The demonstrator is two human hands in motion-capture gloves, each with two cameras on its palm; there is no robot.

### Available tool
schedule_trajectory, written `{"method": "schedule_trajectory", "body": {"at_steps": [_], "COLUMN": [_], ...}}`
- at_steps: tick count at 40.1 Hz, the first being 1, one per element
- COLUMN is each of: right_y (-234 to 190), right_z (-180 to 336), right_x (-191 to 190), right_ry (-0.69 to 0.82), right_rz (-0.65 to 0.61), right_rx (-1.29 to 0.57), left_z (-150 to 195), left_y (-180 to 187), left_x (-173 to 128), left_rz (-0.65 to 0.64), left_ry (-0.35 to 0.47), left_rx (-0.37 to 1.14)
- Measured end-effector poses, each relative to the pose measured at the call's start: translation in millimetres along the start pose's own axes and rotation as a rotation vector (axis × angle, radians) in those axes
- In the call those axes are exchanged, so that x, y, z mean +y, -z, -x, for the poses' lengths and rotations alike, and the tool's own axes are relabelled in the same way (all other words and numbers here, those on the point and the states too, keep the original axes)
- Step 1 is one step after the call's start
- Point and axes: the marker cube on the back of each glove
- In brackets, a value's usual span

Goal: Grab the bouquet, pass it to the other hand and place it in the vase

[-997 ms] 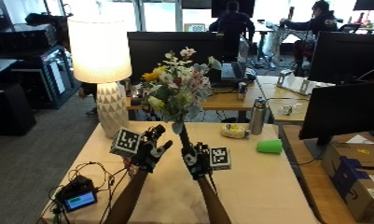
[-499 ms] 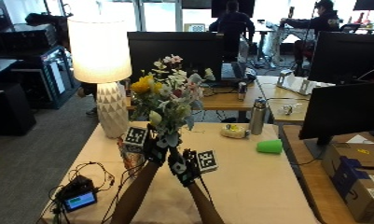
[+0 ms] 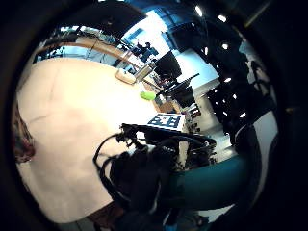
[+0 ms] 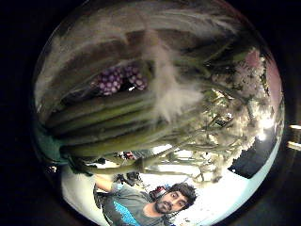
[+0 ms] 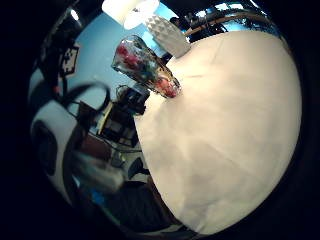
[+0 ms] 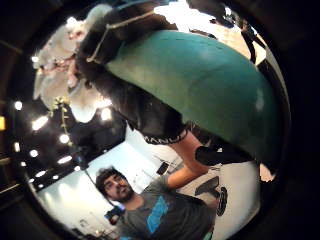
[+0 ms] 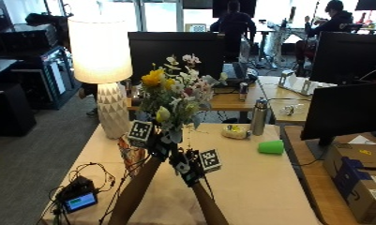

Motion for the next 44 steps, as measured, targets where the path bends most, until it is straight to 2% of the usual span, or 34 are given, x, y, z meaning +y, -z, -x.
{"method": "schedule_trajectory", "body": {"at_steps": [1,4,9,14,19,23,27,33,39,44], "right_y": [4.4,15.9,43.9,71.5,79.0,79.9,72.9,57.9,45.6,42.5], "right_z": [1.1,12.1,14.6,5.5,7.1,2.3,1.9,-1.5,-2.4,-12.0], "right_x": [0.2,7.8,18.5,23.3,28.4,27.8,28.3,21.5,22.9,18.6], "right_ry": [0.004,-0.103,-0.152,-0.121,-0.175,-0.155,-0.193,-0.139,-0.23,-0.136], "right_rz": [0.002,0.0,-0.031,-0.075,-0.099,-0.1,-0.089,-0.062,-0.036,-0.021], "right_rx": [0.007,-0.057,-0.063,0.047,-0.006,-0.005,-0.001,0.03,0.01,0.024], "left_z": [-5.6,-16.7,-45.7,-64.2,-70.4,-61.1,-46.0,0.5,41.1,67.8], "left_y": [3.3,22.0,54.7,98.5,138.4,169.6,192.2,218.5,223.2,219.7], "left_x": [-1.2,-13.5,-16.7,-22.1,-23.3,-25.0,-24.3,-26.3,-25.8,-21.5], "left_rz": [0.001,0.01,0.047,0.06,-0.014,-0.12,-0.251,-0.413,-0.477,-0.518], "left_ry": [0.029,-0.072,0.019,0.012,-0.002,0.016,0.069,0.158,0.265,0.343], "left_rx": [-0.001,-0.089,-0.019,-0.044,-0.092,-0.147,-0.165,-0.165,-0.158,-0.186]}}
